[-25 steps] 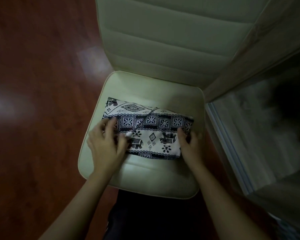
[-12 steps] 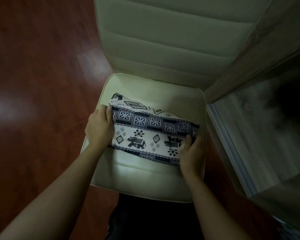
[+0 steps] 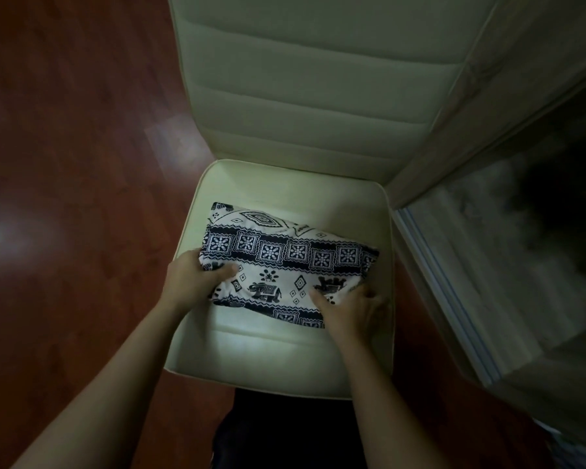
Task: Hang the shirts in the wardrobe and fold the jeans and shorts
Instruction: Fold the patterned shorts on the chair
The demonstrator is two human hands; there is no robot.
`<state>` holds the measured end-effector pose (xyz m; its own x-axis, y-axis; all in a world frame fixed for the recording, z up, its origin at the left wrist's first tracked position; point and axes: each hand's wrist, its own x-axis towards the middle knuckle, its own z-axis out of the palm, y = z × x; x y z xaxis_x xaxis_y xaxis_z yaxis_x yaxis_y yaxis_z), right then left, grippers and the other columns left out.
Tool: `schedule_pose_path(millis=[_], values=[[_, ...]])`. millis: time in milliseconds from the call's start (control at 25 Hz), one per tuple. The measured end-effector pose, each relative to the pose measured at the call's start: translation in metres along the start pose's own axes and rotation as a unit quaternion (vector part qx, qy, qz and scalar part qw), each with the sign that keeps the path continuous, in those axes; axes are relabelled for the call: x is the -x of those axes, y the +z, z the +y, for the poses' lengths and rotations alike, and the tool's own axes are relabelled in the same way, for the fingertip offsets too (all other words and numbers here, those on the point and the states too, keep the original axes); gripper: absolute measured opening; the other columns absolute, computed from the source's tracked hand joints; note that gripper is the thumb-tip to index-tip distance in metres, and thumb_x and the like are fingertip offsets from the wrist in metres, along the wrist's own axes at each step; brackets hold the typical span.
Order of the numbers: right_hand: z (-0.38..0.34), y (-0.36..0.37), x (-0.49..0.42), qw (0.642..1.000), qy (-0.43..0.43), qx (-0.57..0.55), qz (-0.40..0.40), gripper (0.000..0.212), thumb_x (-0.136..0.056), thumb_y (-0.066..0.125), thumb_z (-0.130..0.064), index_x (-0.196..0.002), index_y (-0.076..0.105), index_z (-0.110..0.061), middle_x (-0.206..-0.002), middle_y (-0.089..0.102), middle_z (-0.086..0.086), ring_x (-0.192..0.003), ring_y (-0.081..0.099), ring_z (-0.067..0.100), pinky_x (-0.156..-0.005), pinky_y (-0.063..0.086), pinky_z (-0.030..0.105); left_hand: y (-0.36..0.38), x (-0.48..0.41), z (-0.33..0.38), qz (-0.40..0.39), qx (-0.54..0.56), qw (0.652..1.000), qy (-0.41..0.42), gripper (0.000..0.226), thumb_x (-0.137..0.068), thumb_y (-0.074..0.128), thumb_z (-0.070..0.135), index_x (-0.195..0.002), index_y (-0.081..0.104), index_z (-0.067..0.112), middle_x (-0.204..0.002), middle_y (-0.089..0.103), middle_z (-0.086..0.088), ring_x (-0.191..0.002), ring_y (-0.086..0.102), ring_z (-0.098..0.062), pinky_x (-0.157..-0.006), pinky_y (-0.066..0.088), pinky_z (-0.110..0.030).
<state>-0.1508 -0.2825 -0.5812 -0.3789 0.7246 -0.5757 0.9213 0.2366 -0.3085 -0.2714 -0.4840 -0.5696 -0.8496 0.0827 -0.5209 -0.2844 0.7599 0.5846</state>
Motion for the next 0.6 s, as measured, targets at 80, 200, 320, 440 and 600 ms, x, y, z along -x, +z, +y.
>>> schedule_pose_path(millis=[80,200,320,440,600], values=[[-0.004,0.004,0.001,0.999,-0.022,-0.036,-0.008,0.068,-0.075,0.072,-0.044,-0.122,0.043,-0.004,-0.129,0.045,0.022,-0.11,0.053,0.037,-0.087,0.049,0.04,0.001,0.002,0.008,0.039,-0.012,0.999,0.027,0.025,-0.076,0.075,0.038,-0.084,0.067,0.016,-0.081,0.071,-0.004,-0.08,0.067,-0.023,-0.068,0.051,-0.029],[-0.01,-0.01,0.015,0.994,-0.066,-0.086,0.024,0.058,-0.085,0.062,-0.041,-0.127,0.039,-0.009,-0.119,0.061,0.015,-0.101,0.062,0.033,-0.082,0.053,0.042,-0.006,0.012,0.023,0.071,0.011,0.996,0.05,0.031,-0.078,0.073,0.041,-0.092,0.064,0.015,-0.083,0.072,-0.005,-0.074,0.067,-0.022,-0.072,0.056,-0.038],[-0.027,-0.063,0.036,0.974,-0.122,-0.151,0.113,0.064,-0.086,0.062,-0.039,-0.133,0.035,-0.006,-0.122,0.059,0.014,-0.105,0.06,0.031,-0.084,0.052,0.04,-0.031,0.03,0.066,0.093,0.051,0.99,0.096,0.03,-0.076,0.075,0.04,-0.093,0.066,0.018,-0.075,0.071,0.0,-0.061,0.067,-0.016,-0.065,0.058,-0.037],[-0.059,-0.16,0.073,0.934,-0.174,-0.236,0.205,0.051,-0.083,0.066,-0.035,-0.115,0.042,-0.003,-0.108,0.063,0.014,-0.094,0.063,0.03,-0.066,0.043,0.026,-0.081,0.066,0.158,0.117,0.089,0.971,0.191,0.025,-0.076,0.076,0.035,-0.094,0.067,0.02,-0.074,0.069,0.006,-0.059,0.065,-0.007,-0.061,0.051,-0.023],[-0.094,-0.313,0.137,0.87,-0.234,-0.305,0.31,0.044,-0.081,0.07,-0.029,-0.112,0.046,-0.007,-0.108,0.066,0.009,-0.094,0.063,0.027,-0.067,0.038,0.022,-0.162,0.126,0.302,0.088,0.142,0.933,0.32,0.022,-0.074,0.079,0.029,-0.09,0.067,0.021,-0.071,0.069,0.005,-0.051,0.063,-0.007,-0.054,0.055,-0.024]])
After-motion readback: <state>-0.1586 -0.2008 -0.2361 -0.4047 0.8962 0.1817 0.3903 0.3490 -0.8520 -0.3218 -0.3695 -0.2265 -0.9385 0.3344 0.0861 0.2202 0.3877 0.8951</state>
